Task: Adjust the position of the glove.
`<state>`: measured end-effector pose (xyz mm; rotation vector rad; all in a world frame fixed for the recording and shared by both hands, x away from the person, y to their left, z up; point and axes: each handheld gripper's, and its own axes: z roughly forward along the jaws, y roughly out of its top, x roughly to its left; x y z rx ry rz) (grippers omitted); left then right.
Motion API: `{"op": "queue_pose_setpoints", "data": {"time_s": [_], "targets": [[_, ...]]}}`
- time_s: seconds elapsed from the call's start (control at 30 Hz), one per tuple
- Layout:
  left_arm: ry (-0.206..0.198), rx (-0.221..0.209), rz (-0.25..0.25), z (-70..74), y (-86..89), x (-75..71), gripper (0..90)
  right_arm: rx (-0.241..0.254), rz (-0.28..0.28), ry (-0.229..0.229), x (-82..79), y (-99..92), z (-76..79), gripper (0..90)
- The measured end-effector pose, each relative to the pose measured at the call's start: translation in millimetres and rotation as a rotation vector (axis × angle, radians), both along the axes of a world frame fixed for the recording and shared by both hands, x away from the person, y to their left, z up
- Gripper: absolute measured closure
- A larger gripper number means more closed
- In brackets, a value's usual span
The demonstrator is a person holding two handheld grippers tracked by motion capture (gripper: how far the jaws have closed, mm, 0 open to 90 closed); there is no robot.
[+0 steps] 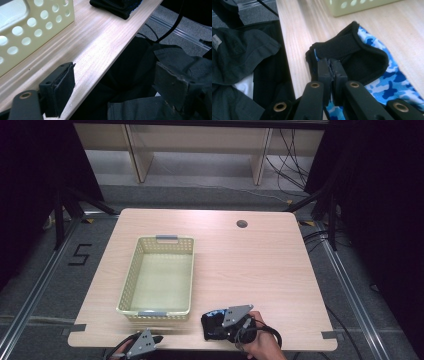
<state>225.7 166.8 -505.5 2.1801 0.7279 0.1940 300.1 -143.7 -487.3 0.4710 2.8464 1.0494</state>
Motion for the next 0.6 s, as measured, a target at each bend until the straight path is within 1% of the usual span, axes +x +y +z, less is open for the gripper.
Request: {"op": "queue_pose_setpoints", "data": {"time_s": [0.07,0.13,0.17,0.2,0.23,0.3,0.33,0.37,0.4,0.43,0.47,0.5,0.53,0.57,0.6], "targets": [[0.000,0.000,0.001,0.0,-0.1,0.0,16.7,0.000,-0.007,-0.003,-0.4,0.0,-1.3,87.8],[-0.001,0.000,0.000,0.0,-0.2,0.0,16.7,-0.002,-0.006,0.004,0.4,-0.5,-3.4,85.3],[-0.001,0.000,0.000,0.1,-0.1,0.0,16.7,0.005,-0.043,0.016,-1.6,-0.9,-3.3,83.6],[-0.001,0.000,-0.001,0.2,0.0,0.0,16.7,0.018,-0.051,0.025,-2.4,-3.2,-0.3,79.5],[-0.001,-0.002,0.001,0.2,0.0,-0.1,16.7,0.018,-0.051,0.025,-2.4,-3.2,-0.3,79.5],[0.000,-0.002,0.001,0.4,0.3,0.1,16.7,0.048,-0.074,0.013,-4.1,-6.9,5.5,76.6],[0.003,-0.018,0.010,-0.1,-0.4,-0.4,16.7,0.062,-0.075,-0.001,-4.5,-9.5,8.4,75.0],[-0.001,-0.005,0.002,0.3,0.3,-0.1,16.7,0.082,-0.138,-0.005,-7.4,-16.5,14.2,73.6],[-0.001,-0.005,0.002,0.3,0.3,-0.1,16.7,0.090,-0.159,-0.011,-7.2,-21.4,16.5,73.1],[0.014,-0.012,0.020,-0.3,-0.7,-1.2,16.7,0.102,-0.200,-0.003,-8.0,-25.9,17.7,72.3],[0.014,-0.012,0.020,-0.3,-0.7,-1.2,16.7,0.102,-0.200,-0.003,-8.0,-25.9,17.7,72.3],[-0.002,-0.001,-0.001,0.6,0.3,-0.1,16.7,0.115,-0.280,0.008,-7.8,-35.2,18.0,71.5],[-0.002,-0.001,0.000,0.6,0.3,-0.1,16.7,0.115,-0.280,0.008,-7.8,-35.2,18.0,71.5],[0.008,-0.009,0.014,0.2,-0.4,-0.7,16.8,0.119,-0.346,0.011,-7.3,-44.3,16.8,70.5],[0.008,-0.009,0.014,0.2,-0.4,-0.7,16.8,0.119,-0.346,0.011,-7.3,-44.3,16.8,70.5]]}}
